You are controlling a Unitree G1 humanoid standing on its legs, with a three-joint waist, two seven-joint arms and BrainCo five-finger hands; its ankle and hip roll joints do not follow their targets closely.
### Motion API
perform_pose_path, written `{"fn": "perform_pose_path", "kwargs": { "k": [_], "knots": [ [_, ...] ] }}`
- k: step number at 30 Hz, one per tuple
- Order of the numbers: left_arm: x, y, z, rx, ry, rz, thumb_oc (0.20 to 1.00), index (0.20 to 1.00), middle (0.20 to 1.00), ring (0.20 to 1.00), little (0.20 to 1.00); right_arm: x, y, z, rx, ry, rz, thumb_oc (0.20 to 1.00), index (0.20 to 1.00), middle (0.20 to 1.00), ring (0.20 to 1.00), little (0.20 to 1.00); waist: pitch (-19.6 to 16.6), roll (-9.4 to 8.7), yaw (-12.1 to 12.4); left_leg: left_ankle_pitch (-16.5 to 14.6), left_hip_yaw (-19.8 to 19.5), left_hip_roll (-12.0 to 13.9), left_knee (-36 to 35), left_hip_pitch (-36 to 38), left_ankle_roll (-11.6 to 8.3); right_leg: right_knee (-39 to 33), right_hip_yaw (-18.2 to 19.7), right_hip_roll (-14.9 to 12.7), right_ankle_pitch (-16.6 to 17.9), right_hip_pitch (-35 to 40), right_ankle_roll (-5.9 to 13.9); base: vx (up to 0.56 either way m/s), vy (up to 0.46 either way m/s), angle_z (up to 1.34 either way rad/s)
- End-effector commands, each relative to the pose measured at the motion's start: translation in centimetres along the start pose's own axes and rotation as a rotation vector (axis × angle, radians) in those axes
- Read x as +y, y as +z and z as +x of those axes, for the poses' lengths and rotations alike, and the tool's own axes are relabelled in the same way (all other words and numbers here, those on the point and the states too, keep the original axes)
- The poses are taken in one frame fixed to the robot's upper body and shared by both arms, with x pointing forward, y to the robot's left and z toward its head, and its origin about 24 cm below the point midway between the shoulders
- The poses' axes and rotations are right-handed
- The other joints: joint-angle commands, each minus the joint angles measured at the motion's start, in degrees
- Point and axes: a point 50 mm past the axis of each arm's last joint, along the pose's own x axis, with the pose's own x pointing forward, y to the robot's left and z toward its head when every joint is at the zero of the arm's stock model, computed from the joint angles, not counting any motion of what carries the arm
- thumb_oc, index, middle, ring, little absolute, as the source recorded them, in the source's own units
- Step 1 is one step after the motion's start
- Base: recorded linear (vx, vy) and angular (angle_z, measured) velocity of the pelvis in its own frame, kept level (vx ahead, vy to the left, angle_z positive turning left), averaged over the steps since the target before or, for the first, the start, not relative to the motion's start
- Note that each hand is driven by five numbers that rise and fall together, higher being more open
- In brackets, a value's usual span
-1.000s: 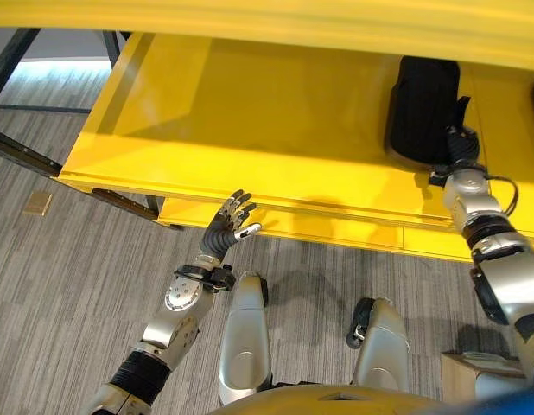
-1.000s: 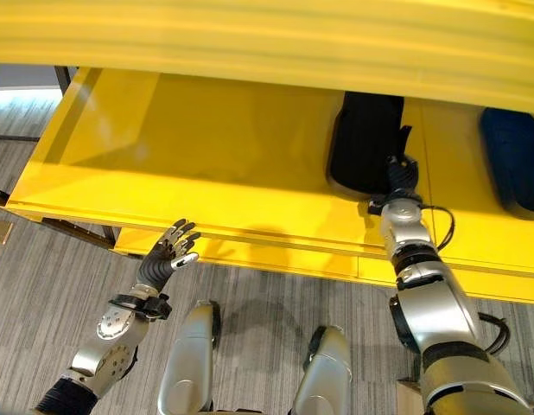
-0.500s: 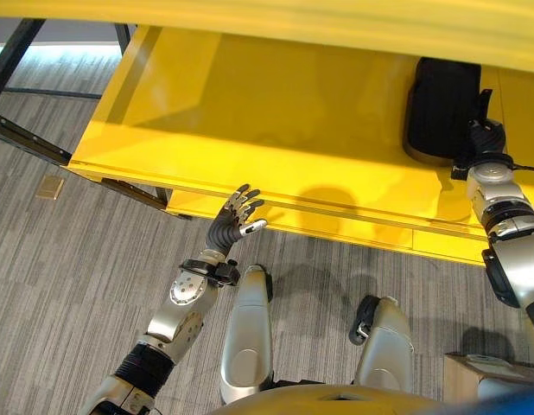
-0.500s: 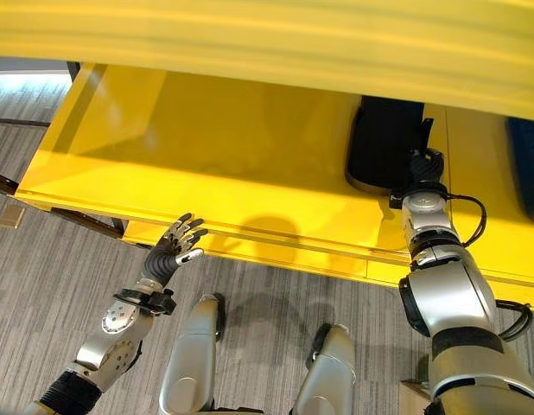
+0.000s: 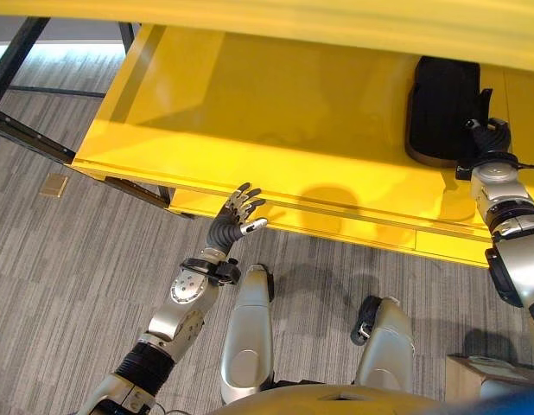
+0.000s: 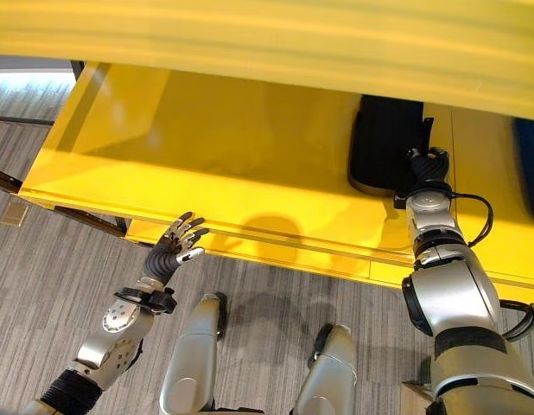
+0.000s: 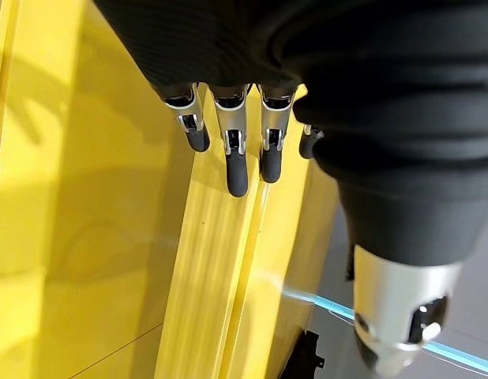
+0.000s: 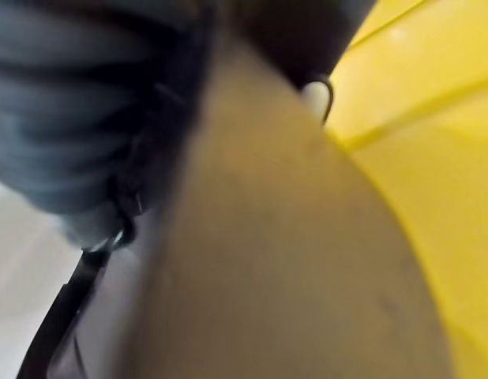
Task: Move parts from the plastic box to the shelf.
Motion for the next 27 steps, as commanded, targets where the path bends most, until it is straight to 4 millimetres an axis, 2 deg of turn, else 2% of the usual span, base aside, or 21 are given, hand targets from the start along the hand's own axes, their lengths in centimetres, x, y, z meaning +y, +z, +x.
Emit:
{"fn": "perform_pose_path", "kwargs": {
  "k": [1,7,17,27],
  "knots": [
    [-0.6,2.7,0.5,-0.142,-0.026,0.003,1.000,1.000,1.000,1.000,1.000,-0.7,0.7,0.2,-0.015,-0.036,0.010,1.000,1.000,1.000,1.000,1.000,-0.3,0.85,1.1,1.8,-2.9,1.8,-0.9,-1.3,0.31,-0.5,1.1,0.7,2.6,1.6,-0.59,0.00,0.000,0.00],
    [-0.3,2.9,0.5,-0.150,-0.016,0.010,1.000,1.000,1.000,1.000,1.000,-0.6,1.9,0.4,-0.061,-0.038,-0.021,1.000,1.000,1.000,1.000,1.000,-0.4,0.47,0.8,1.9,-2.9,1.9,-1.1,-1.3,0.21,-1.0,1.2,0.9,3.0,1.5,-0.47,0.00,0.000,0.00],
    [0.0,3.0,0.3,-0.151,-0.015,0.023,1.000,1.000,1.000,1.000,1.000,-2.5,3.3,0.8,-0.107,-0.084,-0.042,1.000,1.000,1.000,1.000,1.000,-0.5,-0.10,0.1,1.8,-2.9,2.0,-1.1,-1.3,0.14,-1.4,1.4,1.1,3.4,1.6,-0.44,0.00,0.000,0.00],
    [0.5,3.0,0.0,-0.150,0.006,0.027,1.000,1.000,1.000,1.000,1.000,-3.3,6.1,0.9,-0.222,-0.097,-0.132,1.000,1.000,1.000,1.000,1.000,-0.8,-1.23,-0.9,2.0,-2.5,2.4,-1.2,-1.1,0.03,-1.8,1.8,1.4,3.9,1.4,-0.35,0.00,0.000,0.00]
  ]
}}
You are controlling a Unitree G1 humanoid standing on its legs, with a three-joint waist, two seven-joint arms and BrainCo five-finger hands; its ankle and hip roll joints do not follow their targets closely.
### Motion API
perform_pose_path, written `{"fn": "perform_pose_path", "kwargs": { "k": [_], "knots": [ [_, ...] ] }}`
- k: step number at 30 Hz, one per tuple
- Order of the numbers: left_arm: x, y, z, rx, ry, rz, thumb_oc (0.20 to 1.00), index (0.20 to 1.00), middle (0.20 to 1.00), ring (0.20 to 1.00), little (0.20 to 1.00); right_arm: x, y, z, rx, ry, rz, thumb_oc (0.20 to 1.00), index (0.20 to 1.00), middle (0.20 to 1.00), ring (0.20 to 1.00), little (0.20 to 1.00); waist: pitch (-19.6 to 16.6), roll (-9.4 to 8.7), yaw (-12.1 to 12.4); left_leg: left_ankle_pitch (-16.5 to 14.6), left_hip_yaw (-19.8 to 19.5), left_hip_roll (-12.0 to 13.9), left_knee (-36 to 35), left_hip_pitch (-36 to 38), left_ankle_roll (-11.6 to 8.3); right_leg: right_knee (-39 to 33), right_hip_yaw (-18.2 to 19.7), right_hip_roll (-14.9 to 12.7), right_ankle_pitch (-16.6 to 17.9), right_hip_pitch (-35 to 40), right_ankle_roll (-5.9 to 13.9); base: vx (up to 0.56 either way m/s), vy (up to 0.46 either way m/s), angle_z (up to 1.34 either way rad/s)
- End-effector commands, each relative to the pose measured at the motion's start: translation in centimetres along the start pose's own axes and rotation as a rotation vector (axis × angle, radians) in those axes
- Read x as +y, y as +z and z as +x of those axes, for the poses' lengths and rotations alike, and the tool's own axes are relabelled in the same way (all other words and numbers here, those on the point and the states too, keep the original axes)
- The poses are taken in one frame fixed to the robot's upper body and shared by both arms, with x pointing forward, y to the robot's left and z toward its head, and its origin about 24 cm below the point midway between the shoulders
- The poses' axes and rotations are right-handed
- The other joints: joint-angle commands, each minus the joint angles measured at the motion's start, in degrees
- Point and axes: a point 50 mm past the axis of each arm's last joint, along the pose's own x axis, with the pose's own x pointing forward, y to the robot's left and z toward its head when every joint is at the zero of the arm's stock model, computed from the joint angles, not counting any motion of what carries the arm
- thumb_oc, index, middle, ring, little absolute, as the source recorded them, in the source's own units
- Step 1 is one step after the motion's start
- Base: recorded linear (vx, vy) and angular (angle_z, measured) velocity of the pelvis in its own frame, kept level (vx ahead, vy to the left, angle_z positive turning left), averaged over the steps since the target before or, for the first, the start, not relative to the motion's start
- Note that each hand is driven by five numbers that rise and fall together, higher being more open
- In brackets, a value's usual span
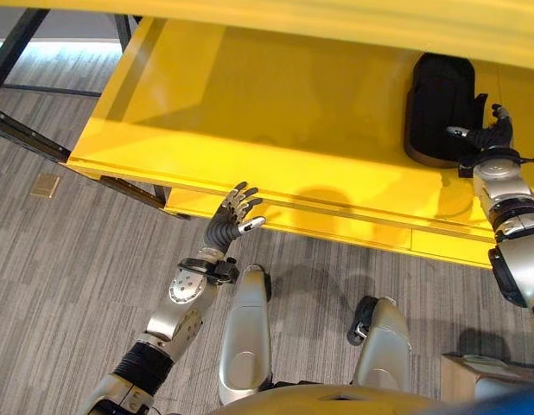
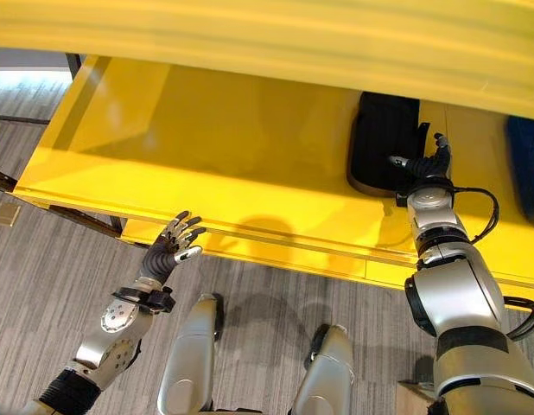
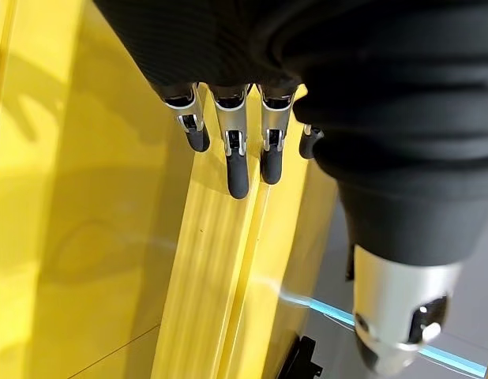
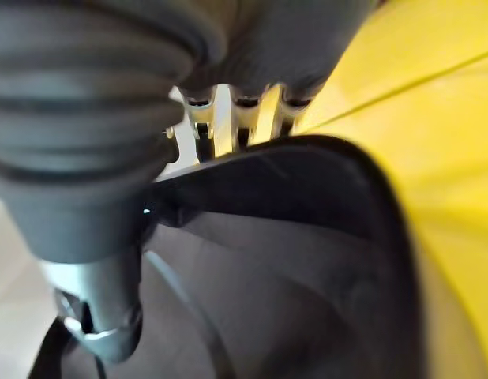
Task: Move parts from the plastic box to the shelf.
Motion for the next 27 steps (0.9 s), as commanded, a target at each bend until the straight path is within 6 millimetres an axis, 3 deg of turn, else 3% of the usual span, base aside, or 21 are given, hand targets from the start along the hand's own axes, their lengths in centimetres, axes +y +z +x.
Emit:
{"fn": "perform_pose_path", "kwargs": {
  "k": [1,11,14,17,23,27],
  "knots": [
    [0.3,2.7,0.0,-0.128,-0.014,0.019,1.000,1.000,1.000,1.000,1.000,-3.4,4.3,1.1,-0.142,-0.098,-0.035,1.000,1.000,1.000,1.000,1.000,-0.2,-0.03,0.1,2.1,-1.8,2.2,-2.8,0.8,-0.22,-1.6,1.8,0.9,3.4,2.4,-0.92,-0.01,0.002,-0.03],
    [0.8,2.8,-0.2,-0.135,0.017,0.020,1.000,1.000,1.000,1.000,1.000,-3.5,6.9,1.0,-0.253,-0.100,-0.113,1.000,1.000,1.000,1.000,1.000,-0.4,-1.09,-0.9,2.4,-1.7,2.7,-3.2,1.4,-0.40,-2.3,2.0,1.4,3.8,2.7,-1.04,-0.01,-0.001,-0.03],
    [1.4,2.8,-0.5,-0.141,0.051,0.015,1.000,1.000,1.000,1.000,1.000,-3.5,10.3,0.1,-0.440,-0.107,-0.132,1.000,1.000,1.000,1.000,1.000,-0.5,-2.02,-2.1,2.8,-1.3,3.3,-4.0,1.9,-0.63,-3.5,2.4,2.0,4.7,3.0,-1.01,-0.03,0.000,-0.11],
    [1.7,2.8,-0.7,-0.141,0.064,0.013,1.000,1.000,1.000,1.000,1.000,-3.5,11.6,-0.8,-0.531,-0.097,-0.134,1.000,1.000,1.000,1.000,1.000,-0.8,-2.47,-2.6,3.1,-1.2,3.5,-4.9,2.5,-0.72,-4.5,2.3,2.2,5.3,3.5,-0.91,0.00,-0.003,-0.09],
    [2.3,3.0,-1.0,-0.148,0.090,0.024,1.000,1.000,1.000,1.000,1.000,-3.5,12.1,-2.9,-0.677,-0.102,-0.143,1.000,1.000,1.000,1.000,1.000,-1.6,-3.13,-3.8,4.5,-0.7,3.7,-8.0,4.2,-0.71,-7.6,1.8,2.7,7.0,5.3,-0.55,0.00,-0.010,-0.06],
    [3.0,3.0,-1.3,-0.153,0.122,0.046,1.000,1.000,1.000,1.000,1.000,-3.5,8.9,-5.2,-0.719,-0.132,-0.210,1.000,1.000,1.000,1.000,1.000,-2.9,-3.71,-4.6,6.2,-0.2,3.5,-13.1,7.6,-0.43,-13.6,0.9,3.3,9.6,9.2,0.34,0.05,-0.031,0.02]
  ]
}}
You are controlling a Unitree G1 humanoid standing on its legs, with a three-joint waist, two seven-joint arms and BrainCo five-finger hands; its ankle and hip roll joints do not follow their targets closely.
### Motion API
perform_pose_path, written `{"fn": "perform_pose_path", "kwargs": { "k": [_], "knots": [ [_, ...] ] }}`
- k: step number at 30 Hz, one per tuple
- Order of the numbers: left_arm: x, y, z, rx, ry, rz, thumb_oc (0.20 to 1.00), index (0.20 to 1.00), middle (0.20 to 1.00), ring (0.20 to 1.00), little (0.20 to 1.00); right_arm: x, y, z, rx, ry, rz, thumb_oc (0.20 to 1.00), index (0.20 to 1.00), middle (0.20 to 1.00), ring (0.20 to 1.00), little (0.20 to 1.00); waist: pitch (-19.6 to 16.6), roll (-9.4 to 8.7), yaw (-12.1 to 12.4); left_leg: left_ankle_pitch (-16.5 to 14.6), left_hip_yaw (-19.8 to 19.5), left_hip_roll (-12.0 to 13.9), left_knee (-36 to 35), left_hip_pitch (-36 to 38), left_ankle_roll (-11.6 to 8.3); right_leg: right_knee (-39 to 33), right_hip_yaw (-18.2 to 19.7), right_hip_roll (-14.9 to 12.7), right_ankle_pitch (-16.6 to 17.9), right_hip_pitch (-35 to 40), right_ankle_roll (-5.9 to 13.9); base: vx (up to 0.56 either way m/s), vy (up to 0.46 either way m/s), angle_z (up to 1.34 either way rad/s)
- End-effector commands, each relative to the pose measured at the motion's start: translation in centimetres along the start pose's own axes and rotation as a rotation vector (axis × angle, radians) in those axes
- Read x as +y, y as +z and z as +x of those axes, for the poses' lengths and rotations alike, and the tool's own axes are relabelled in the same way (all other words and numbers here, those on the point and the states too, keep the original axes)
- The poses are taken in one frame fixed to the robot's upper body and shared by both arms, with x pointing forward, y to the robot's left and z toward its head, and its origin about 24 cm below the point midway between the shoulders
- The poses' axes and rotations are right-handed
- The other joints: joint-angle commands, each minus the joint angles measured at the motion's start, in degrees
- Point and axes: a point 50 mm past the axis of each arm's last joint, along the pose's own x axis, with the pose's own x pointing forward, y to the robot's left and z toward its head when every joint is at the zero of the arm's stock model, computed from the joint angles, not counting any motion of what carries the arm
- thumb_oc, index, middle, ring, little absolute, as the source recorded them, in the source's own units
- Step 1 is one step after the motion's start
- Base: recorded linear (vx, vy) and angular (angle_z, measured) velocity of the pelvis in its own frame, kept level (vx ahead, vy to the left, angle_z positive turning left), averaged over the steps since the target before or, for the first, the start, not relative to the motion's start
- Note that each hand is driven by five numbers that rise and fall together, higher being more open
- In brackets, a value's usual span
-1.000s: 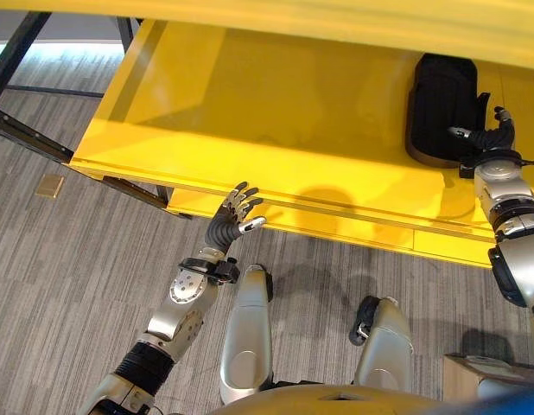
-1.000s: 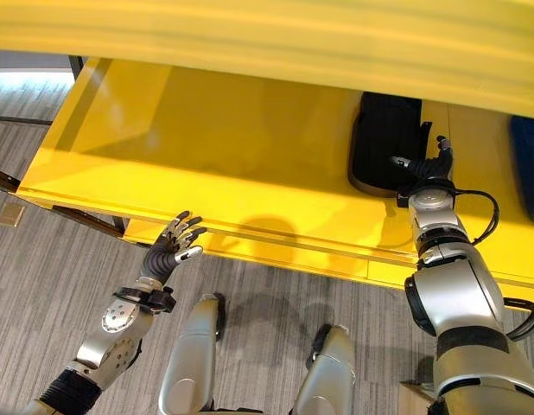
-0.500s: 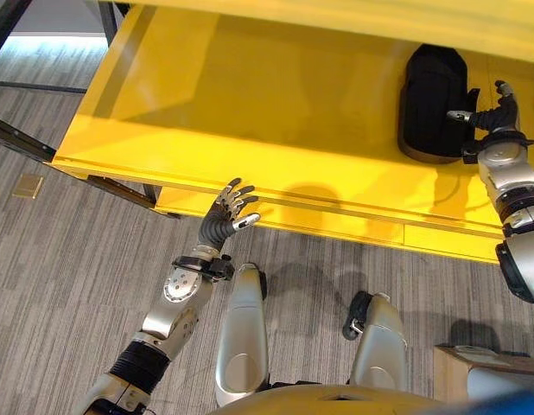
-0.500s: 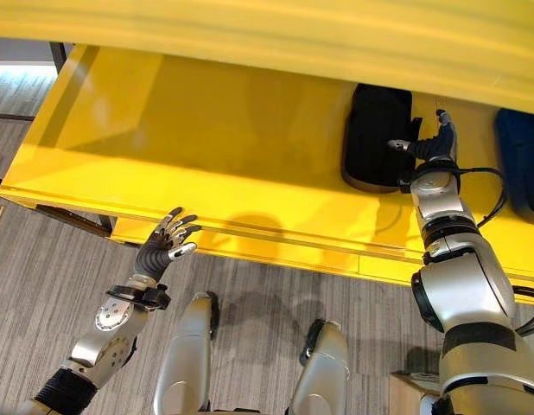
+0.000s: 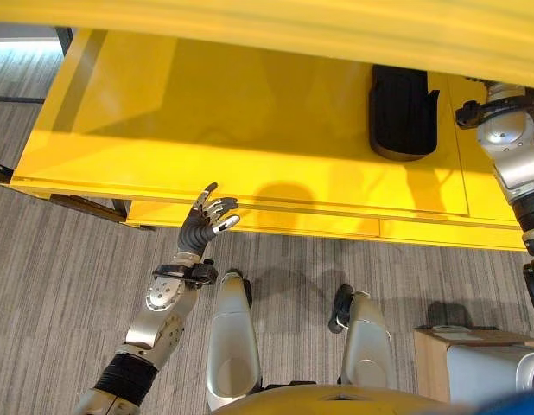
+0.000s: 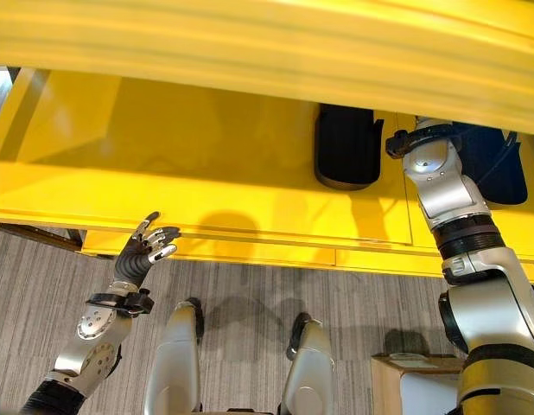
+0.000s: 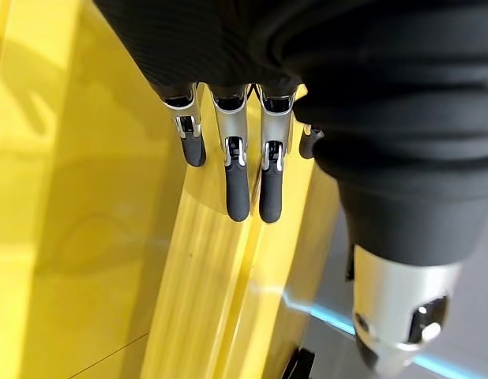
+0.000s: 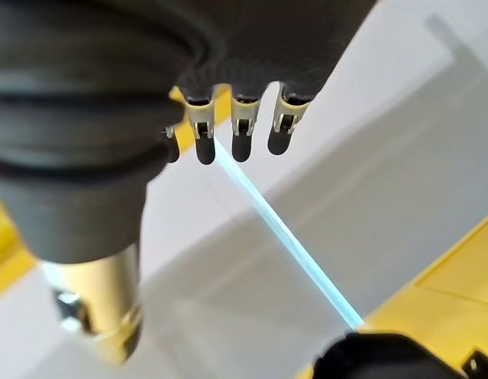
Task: Move parts from the plastic box to the shelf.
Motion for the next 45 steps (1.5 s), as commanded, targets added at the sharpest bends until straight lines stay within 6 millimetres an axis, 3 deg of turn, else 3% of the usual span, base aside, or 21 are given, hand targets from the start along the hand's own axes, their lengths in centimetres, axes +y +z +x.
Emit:
{"fn": "perform_pose_path", "kwargs": {
  "k": [1,6,7,8,9,13,14,15,17,19,22,23,26,29,34,38,40,41,42,43,45],
  "knots": [
    [-0.6,2.8,0.6,-0.161,-0.031,0.009,1.000,1.000,1.000,1.000,1.000,-1.8,-0.6,-0.7,-0.025,-0.087,-0.091,1.000,1.000,1.000,1.000,1.000,-3.5,0.85,-0.2,4.7,-2.5,1.7,-6.8,1.8,-0.92,-3.4,1.2,0.3,4.6,3.3,0.11,0.05,-0.025,-0.08],
    [-0.3,2.2,0.2,-0.136,-0.011,0.012,1.000,1.000,1.000,1.000,1.000,1.1,-1.5,-5.0,0.012,0.008,0.057,1.000,1.000,1.000,1.000,1.000,-5.4,0.23,-0.6,7.0,-1.1,1.6,-13.5,7.2,-0.48,-10.9,0.4,1.0,7.6,8.6,1.29,0.07,-0.005,-0.03],
    [-0.3,2.2,0.2,-0.136,-0.011,0.012,1.000,1.000,1.000,1.000,1.000,1.1,-1.5,-5.0,0.013,0.008,0.057,1.000,1.000,1.000,1.000,1.000,-5.4,0.20,-0.6,7.0,-1.0,1.6,-13.7,7.4,-0.48,-11.0,0.4,1.0,7.7,8.8,1.29,0.06,0.003,-0.11],
    [-0.2,2.0,0.0,-0.131,-0.007,0.008,1.000,1.000,1.000,1.000,1.000,1.7,-1.5,-5.9,0.023,0.022,0.112,1.000,1.000,1.000,1.000,1.000,-5.8,0.10,-0.7,7.5,-0.8,1.6,-15.1,8.4,-0.44,-12.6,0.3,1.0,8.3,9.7,1.56,0.10,0.013,-0.12],
    [-0.1,1.7,-0.2,-0.119,0.005,0.006,1.000,1.000,1.000,1.000,1.000,3.0,-1.2,-8.1,0.042,0.067,0.306,1.000,1.000,1.000,1.000,1.000,-6.8,0.02,-1.2,8.4,0.2,1.8,-18.8,11.6,-0.46,-16.6,0.1,1.2,9.7,12.2,2.23,0.14,0.026,-0.11],
    [0.2,1.0,-0.8,-0.091,0.020,0.005,1.000,1.000,1.000,1.000,1.000,4.2,-1.1,-11.4,0.089,0.132,0.546,1.000,1.000,1.000,1.000,1.000,-9.5,-0.34,-1.7,11.0,2.0,1.1,-26.5,16.7,-0.11,-23.6,-0.3,1.2,12.8,16.4,2.92,0.11,0.038,-0.08],
    [0.2,1.0,-0.8,-0.091,0.020,0.005,1.000,1.000,1.000,1.000,1.000,4.2,-1.1,-11.4,0.089,0.132,0.546,1.000,1.000,1.000,1.000,1.000,-9.5,-0.34,-1.7,11.0,2.0,1.1,-26.5,16.7,-0.11,-23.6,-0.3,1.2,12.8,16.4,2.92,0.13,0.071,0.03],
    [0.5,0.4,-1.1,-0.071,0.040,-0.002,1.000,1.000,1.000,1.000,1.000,4.8,-1.4,-13.7,0.147,0.147,0.637,1.000,1.000,1.000,1.000,1.000,-11.3,-0.33,-2.1,12.7,3.1,0.3,-31.5,19.8,-0.10,-27.3,-0.7,0.9,15.3,18.8,3.52,0.15,0.076,-0.01],
    [0.8,-0.1,-1.5,-0.057,0.065,0.017,1.000,1.000,1.000,1.000,1.000,5.4,-1.2,-15.3,0.176,0.168,0.621,1.000,1.000,1.000,1.000,1.000,-13.3,-0.29,-2.4,14.4,4.5,-0.5,-36.6,23.0,0.03,-30.2,-1.3,0.8,17.4,20.7,4.40,0.17,0.107,-0.01],
    [0.7,-0.4,-1.7,-0.054,0.088,0.019,1.000,1.000,1.000,1.000,1.000,6.6,-1.3,-17.9,0.266,0.199,0.753,1.000,1.000,1.000,1.000,1.000,-14.8,-0.31,-3.0,16.1,5.6,-1.4,-40.9,25.4,-0.11,-32.5,-2.0,0.2,19.3,22.1,4.97,0.10,0.111,-0.01],
    [0.8,-0.9,-2.1,-0.043,0.107,0.018,1.000,1.000,1.000,1.000,1.000,7.6,-1.2,-20.6,0.340,0.272,0.786,1.000,1.000,1.000,1.000,1.000,-16.3,-0.52,-3.3,16.4,6.7,-2.1,-43.6,27.6,0.14,-34.5,-1.9,-0.3,21.1,23.3,5.71,0.05,0.072,-0.03],
    [0.8,-0.9,-2.1,-0.042,0.107,0.018,1.000,1.000,1.000,1.000,1.000,7.6,-1.2,-20.6,0.341,0.273,0.786,1.000,1.000,1.000,1.000,1.000,-16.3,-0.54,-3.3,16.4,6.7,-2.2,-43.6,27.7,0.15,-34.6,-1.9,-0.3,21.1,23.4,5.73,0.01,0.082,-0.07],
    [0.6,-0.9,-2.1,-0.057,0.119,0.026,1.000,1.000,1.000,1.000,1.000,9.5,-2.3,-23.8,0.487,0.376,0.821,1.000,1.000,1.000,1.000,1.000,-17.1,-1.00,-3.0,14.9,7.2,-4.0,-43.4,29.1,1.14,-35.0,-1.2,-1.9,23.3,24.0,6.61,0.01,0.130,-0.11],
    [0.6,-0.9,-1.9,-0.065,0.120,0.039,1.000,1.000,1.000,1.000,1.000,10.3,-2.3,-24.8,0.528,0.422,0.851,1.000,1.000,1.000,1.000,1.000,-17.5,-1.24,-2.8,13.6,7.2,-6.1,-43.4,30.0,2.37,-33.4,-0.4,-3.5,25.9,23.7,7.08,0.01,0.186,-0.01],
    [0.7,-0.2,-1.4,-0.090,0.111,0.096,1.000,1.000,1.000,1.000,1.000,10.1,-2.1,-24.7,0.519,0.414,0.841,1.000,1.000,1.000,1.000,1.000,-17.3,-2.05,-3.3,12.2,6.8,-9.0,-43.5,30.5,4.20,-31.4,0.6,-5.9,30.5,23.2,7.08,0.01,0.174,0.08],
    [0.4,0.4,-0.5,-0.116,0.093,0.127,1.000,1.000,1.000,1.000,1.000,10.4,-1.9,-24.7,0.525,0.405,0.856,1.000,1.000,1.000,1.000,1.000,-16.8,-2.47,-3.9,12.1,7.1,-10.0,-43.7,29.7,4.63,-31.8,1.1,-6.7,34.2,22.1,7.08,-0.04,0.091,0.00],
    [0.3,0.5,-0.2,-0.122,0.095,0.131,1.000,1.000,1.000,1.000,1.000,11.4,-1.5,-24.6,0.529,0.427,0.878,1.000,1.000,1.000,1.000,1.000,-16.0,-1.78,-3.7,11.9,9.7,-9.4,-43.6,29.7,4.71,-33.3,-0.2,-6.4,38.2,19.4,7.08,-0.15,0.095,-0.53],
    [0.4,0.8,-0.1,-0.131,0.094,0.127,1.000,1.000,1.000,1.000,1.000,12.1,-0.7,-23.9,0.501,0.458,0.916,1.000,1.000,1.000,1.000,1.000,-14.7,-0.03,-2.8,12.0,11.8,-7.8,-42.6,30.0,5.09,-29.8,-2.6,-5.8,33.8,19.3,7.08,-0.17,0.157,-1.50],
    [0.5,0.9,-0.1,-0.134,0.098,0.123,1.000,1.000,1.000,1.000,1.000,12.3,-0.3,-23.7,0.478,0.480,0.921,1.000,1.000,1.000,1.000,1.000,-14.2,0.46,-2.3,11.9,13.0,-7.3,-42.3,30.1,5.61,-26.4,-3.9,-6.2,30.9,19.4,7.08,-0.21,0.267,-2.09],
    [0.5,1.1,-0.1,-0.139,0.107,0.096,1.000,1.000,1.000,1.000,1.000,13.0,0.4,-23.1,0.446,0.525,0.927,1.000,1.000,1.000,1.000,1.000,-14.3,1.42,-0.4,10.6,16.1,-6.7,-41.0,30.4,6.22,-18.8,-10.0,-7.8,24.0,21.5,6.31,-0.15,0.150,-1.66],
    [0.6,1.0,-0.2,-0.137,0.112,0.080,1.000,1.000,1.000,1.000,1.000,13.3,0.5,-23.0,0.449,0.528,0.949,1.000,1.000,1.000,1.000,1.000,-14.7,0.83,0.2,10.7,17.5,-6.8,-40.8,30.2,5.99,-20.5,-11.6,-7.5,22.8,23.1,6.22,-0.08,0.003,-1.07]
  ]
}}
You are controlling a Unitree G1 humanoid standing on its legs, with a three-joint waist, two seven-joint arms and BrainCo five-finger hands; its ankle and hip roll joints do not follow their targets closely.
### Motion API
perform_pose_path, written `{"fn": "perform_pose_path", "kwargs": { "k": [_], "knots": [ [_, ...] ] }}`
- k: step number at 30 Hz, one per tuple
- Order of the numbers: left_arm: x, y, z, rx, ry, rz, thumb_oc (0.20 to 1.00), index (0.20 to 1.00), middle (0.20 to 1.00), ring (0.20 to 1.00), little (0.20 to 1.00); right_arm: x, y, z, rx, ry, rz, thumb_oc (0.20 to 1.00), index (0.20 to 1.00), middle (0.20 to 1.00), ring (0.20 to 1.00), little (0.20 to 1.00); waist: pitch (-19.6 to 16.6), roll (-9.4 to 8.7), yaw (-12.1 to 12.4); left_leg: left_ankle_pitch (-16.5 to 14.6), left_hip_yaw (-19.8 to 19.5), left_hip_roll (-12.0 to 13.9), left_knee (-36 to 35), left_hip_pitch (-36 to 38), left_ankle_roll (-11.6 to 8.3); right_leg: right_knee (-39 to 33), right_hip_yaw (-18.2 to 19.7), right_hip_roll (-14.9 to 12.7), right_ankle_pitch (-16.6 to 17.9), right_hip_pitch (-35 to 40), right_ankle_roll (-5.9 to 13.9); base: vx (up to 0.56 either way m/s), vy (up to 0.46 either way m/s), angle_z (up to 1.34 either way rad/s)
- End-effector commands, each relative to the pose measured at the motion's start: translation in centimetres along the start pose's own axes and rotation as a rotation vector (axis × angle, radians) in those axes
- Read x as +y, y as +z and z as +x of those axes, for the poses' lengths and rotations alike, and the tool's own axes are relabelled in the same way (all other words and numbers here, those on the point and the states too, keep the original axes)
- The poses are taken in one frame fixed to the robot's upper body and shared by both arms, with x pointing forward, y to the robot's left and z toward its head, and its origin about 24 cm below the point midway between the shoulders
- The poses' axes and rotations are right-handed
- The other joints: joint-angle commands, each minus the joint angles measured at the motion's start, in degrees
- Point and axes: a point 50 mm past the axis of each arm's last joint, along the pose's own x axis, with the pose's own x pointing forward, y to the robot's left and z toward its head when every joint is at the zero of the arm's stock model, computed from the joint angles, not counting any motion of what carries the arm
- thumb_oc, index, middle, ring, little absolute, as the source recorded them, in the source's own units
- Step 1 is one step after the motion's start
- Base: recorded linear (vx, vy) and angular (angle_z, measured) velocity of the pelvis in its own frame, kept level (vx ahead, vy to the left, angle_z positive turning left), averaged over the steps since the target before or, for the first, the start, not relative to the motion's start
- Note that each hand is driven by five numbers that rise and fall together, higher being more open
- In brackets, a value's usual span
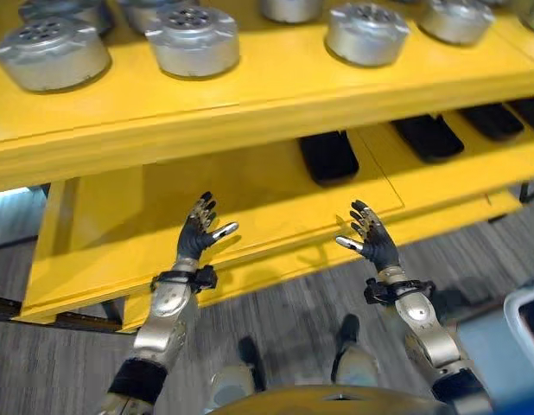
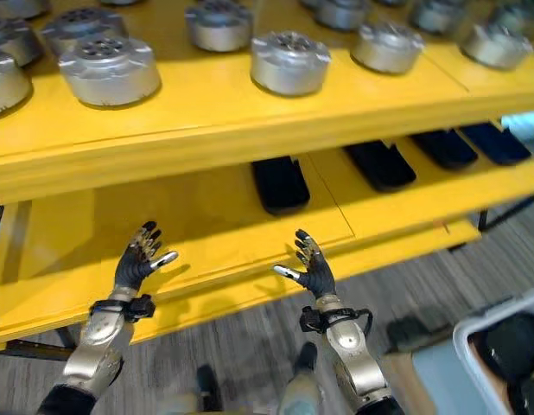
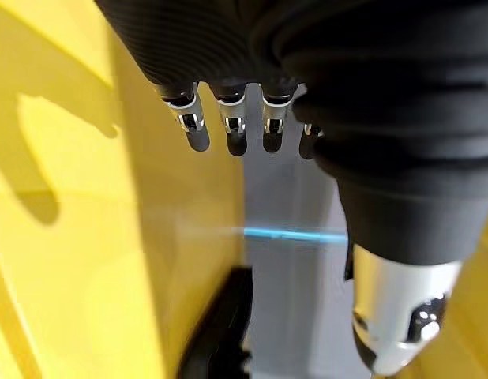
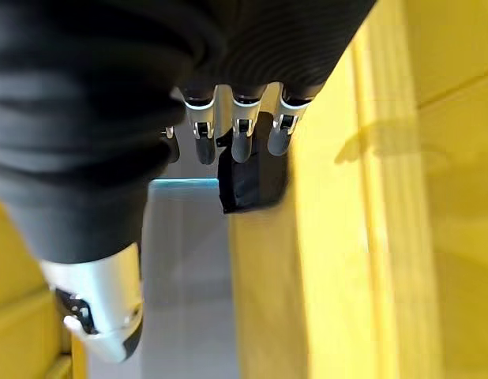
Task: Move parts from the plastic box to the shelf.
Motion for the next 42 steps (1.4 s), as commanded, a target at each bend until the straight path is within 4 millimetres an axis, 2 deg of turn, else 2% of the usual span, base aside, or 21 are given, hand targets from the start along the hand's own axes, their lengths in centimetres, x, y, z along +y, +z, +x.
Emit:
{"fn": "perform_pose_path", "kwargs": {
  "k": [1,2,3,4,7,8,10,12,14,15,16,17,18,20,23,26,27,29,35,39,42],
  "knots": [
    [1.9,1.8,-0.9,-0.092,0.044,0.005,1.000,1.000,1.000,1.000,1.000,0.4,1.7,0.6,-0.104,-0.003,0.087,1.000,1.000,1.000,1.000,1.000,-4.7,-3.85,3.0,-3.7,-1.5,-0.5,-4.2,4.0,-2.75,-11.7,1.0,-3.5,6.6,11.2,7.36,-0.06,-0.217,-0.86],
    [2.3,1.4,-1.4,-0.076,0.071,-0.024,1.000,1.000,1.000,1.000,1.000,0.6,1.9,0.8,-0.109,0.010,0.081,1.000,1.000,1.000,1.000,1.000,-5.6,-4.29,4.1,-3.1,0.6,0.5,-3.7,4.1,-3.95,-17.0,-0.7,-2.2,5.4,12.7,7.52,-0.06,-0.220,-0.65],
    [2.3,1.4,-1.4,-0.076,0.072,-0.024,1.000,1.000,1.000,1.000,1.000,0.6,1.9,0.8,-0.108,0.010,0.081,1.000,1.000,1.000,1.000,1.000,-5.6,-4.25,4.2,-3.1,0.7,0.7,-3.6,4.1,-4.03,-17.2,-0.7,-2.1,5.5,12.8,7.49,-0.07,-0.468,-1.04],
    [2.5,0.6,-2.1,-0.046,0.098,-0.071,1.000,1.000,1.000,1.000,1.000,0.2,2.0,0.6,-0.108,0.007,0.076,1.000,1.000,1.000,1.000,1.000,-6.3,-4.00,3.6,-0.7,2.1,4.6,-3.1,3.6,-6.61,-21.0,1.6,2.0,1.8,13.1,6.00,-0.03,-0.396,-0.98],
    [2.3,0.2,-2.6,-0.029,0.088,-0.084,1.000,1.000,1.000,1.000,1.000,-0.7,2.0,-0.2,-0.106,-0.003,0.037,1.000,1.000,1.000,1.000,1.000,-6.2,-3.05,2.4,2.2,3.5,8.3,-3.7,4.1,-8.92,-22.6,2.7,5.5,-1.0,13.1,4.30,-0.03,-0.435,-0.70],
    [1.9,-0.4,-2.8,-0.001,0.057,-0.090,1.000,1.000,1.000,1.000,1.000,-2.1,1.7,-1.4,-0.090,-0.040,0.018,1.000,1.000,1.000,1.000,1.000,-5.7,-1.51,0.3,5.8,4.5,12.5,-4.5,4.6,-11.43,-23.4,4.4,9.9,-3.4,12.8,2.43,-0.03,-0.541,-0.58],
    [1.4,-0.6,-2.9,0.007,0.041,-0.096,1.000,1.000,1.000,1.000,1.000,-3.1,1.5,-2.3,-0.085,-0.070,0.005,1.000,1.000,1.000,1.000,1.000,-4.7,-0.33,-1.7,9.4,5.3,15.9,-5.6,4.9,-13.40,-24.1,5.9,13.9,-5.1,12.2,0.62,-0.05,-0.444,-0.47],
    [1.2,-0.8,-2.8,0.009,0.045,-0.105,1.000,1.000,1.000,1.000,1.000,-3.5,1.4,-2.5,-0.080,-0.083,-0.005,1.000,1.000,1.000,1.000,1.000,-4.3,0.16,-2.4,10.7,6.0,17.4,-6.0,5.4,-14.15,-24.5,6.9,15.6,-5.6,11.9,0.01,-0.03,-0.300,-0.58],
    [1.1,-1.0,-2.8,0.010,0.063,-0.115,1.000,1.000,1.000,1.000,1.000,-3.9,1.2,-2.7,-0.080,-0.105,-0.003,1.000,1.000,1.000,1.000,1.000,-3.6,-0.01,-2.6,11.4,2.7,18.2,-3.1,4.5,-14.22,-26.3,9.8,18.4,-6.2,11.7,-1.31,0.01,-0.348,-0.82],
    [1.0,-0.9,-2.7,0.004,0.061,-0.115,1.000,1.000,1.000,1.000,1.000,-4.1,1.3,-2.7,-0.083,-0.115,-0.008,1.000,1.000,1.000,1.000,1.000,-3.3,-0.15,-2.3,11.5,-0.5,17.5,-1.5,3.5,-13.89,-26.8,10.9,19.0,-6.1,11.8,-1.63,-0.04,-0.306,-0.87],
    [0.9,-0.7,-2.6,-0.009,0.055,-0.119,1.000,1.000,1.000,1.000,1.000,-4.4,1.3,-2.5,-0.083,-0.123,-0.026,1.000,1.000,1.000,1.000,1.000,-2.5,-1.06,-1.0,10.8,-8.4,13.6,2.2,0.1,-11.26,-26.6,12.7,19.5,-5.1,10.6,-2.49,0.04,-0.414,-1.47],
    [1.4,-1.1,-3.4,0.007,0.065,-0.123,1.000,1.000,1.000,1.000,1.000,-4.6,0.9,-2.5,-0.058,-0.108,-0.035,1.000,1.000,1.000,1.000,1.000,-1.8,-2.55,0.8,2.9,-16.8,4.1,6.3,-2.7,-7.53,-26.6,16.8,20.0,-5.1,11.0,-3.30,0.03,-0.340,-1.33],
    [1.4,-1.1,-3.4,0.007,0.064,-0.122,1.000,1.000,1.000,1.000,1.000,-4.6,0.9,-2.5,-0.058,-0.108,-0.035,1.000,1.000,1.000,1.000,1.000,-1.9,-2.61,0.8,3.0,-16.8,4.1,6.4,-2.9,-7.46,-26.6,16.8,19.9,-5.0,10.9,-3.26,0.13,-0.233,-1.67],
    [1.5,-1.3,-3.8,0.024,0.058,-0.120,1.000,1.000,1.000,1.000,1.000,-4.6,0.6,-2.6,-0.040,-0.100,-0.044,1.000,1.000,1.000,1.000,1.000,-1.5,-3.05,1.8,0.4,-19.5,-1.0,6.3,-4.4,-6.13,-26.4,18.7,20.5,-4.9,11.3,-3.36,0.09,-0.087,-1.07],
    [1.5,-1.5,-4.0,0.031,0.053,-0.115,1.000,1.000,1.000,1.000,1.000,-4.5,0.3,-2.8,-0.028,-0.093,-0.041,1.000,1.000,1.000,1.000,1.000,-1.5,-2.76,1.9,1.6,-20.1,-3.2,4.2,-5.9,-5.84,-26.8,19.8,21.1,-4.7,11.6,-3.38,0.09,-0.040,-0.49],
    [1.6,-1.4,-4.1,0.032,0.050,-0.101,1.000,1.000,1.000,1.000,1.000,-4.2,0.2,-2.6,-0.020,-0.068,-0.072,1.000,1.000,1.000,1.000,1.000,-0.8,-1.51,3.5,6.4,-20.2,-7.2,-0.2,-9.8,-5.82,-27.3,23.2,23.9,-4.6,12.9,-3.74,0.19,-0.031,-0.60],
    [1.6,-1.0,-3.7,0.010,0.057,-0.097,1.000,1.000,1.000,1.000,1.000,-3.8,0.3,-2.1,-0.026,-0.053,-0.082,1.000,1.000,1.000,1.000,1.000,-0.5,-0.68,4.6,8.4,-23.4,-8.5,-0.8,-11.6,-6.46,-26.6,27.0,25.6,-5.5,14.3,-3.92,0.31,-0.007,-1.94],
    [1.8,-1.2,-4.2,0.014,0.070,-0.107,1.000,1.000,1.000,1.000,1.000,-3.2,-0.1,-2.3,-0.013,-0.024,-0.061,1.000,1.000,1.000,1.000,1.000,-1.2,-0.89,4.7,6.8,-23.8,-8.5,-1.1,-9.3,-4.83,-25.9,29.7,25.8,-6.8,15.6,-3.83,0.31,0.038,-2.39],
    [1.7,-0.9,-4.4,0.011,0.050,-0.111,1.000,1.000,1.000,1.000,1.000,-3.1,-0.1,-2.8,-0.005,-0.008,-0.057,1.000,1.000,1.000,1.000,1.000,-3.1,-1.16,3.4,5.4,-20.9,-8.8,-2.4,-6.7,-3.22,-25.6,31.3,24.7,-7.9,16.1,-3.38,0.18,0.069,-0.77],
    [1.5,-0.7,-4.1,0.009,0.032,-0.110,1.000,1.000,1.000,1.000,1.000,-3.1,-0.1,-2.6,0.000,-0.012,-0.059,1.000,1.000,1.000,1.000,1.000,-4.0,-1.10,2.6,2.9,-18.8,-9.4,-1.1,-6.5,-2.12,-24.8,32.2,23.1,-8.8,16.1,-2.70,0.19,0.133,-0.14],
    [1.4,-0.7,-3.8,0.020,0.016,-0.089,1.000,1.000,1.000,1.000,1.000,-2.8,0.1,-2.6,-0.008,-0.003,-0.057,1.000,1.000,1.000,1.000,1.000,-4.1,-1.26,1.7,-0.2,-18.6,-10.2,0.1,-5.2,-0.71,-16.5,31.4,22.6,-9.2,13.5,-1.13,0.16,0.110,-0.13]
  ]
}}
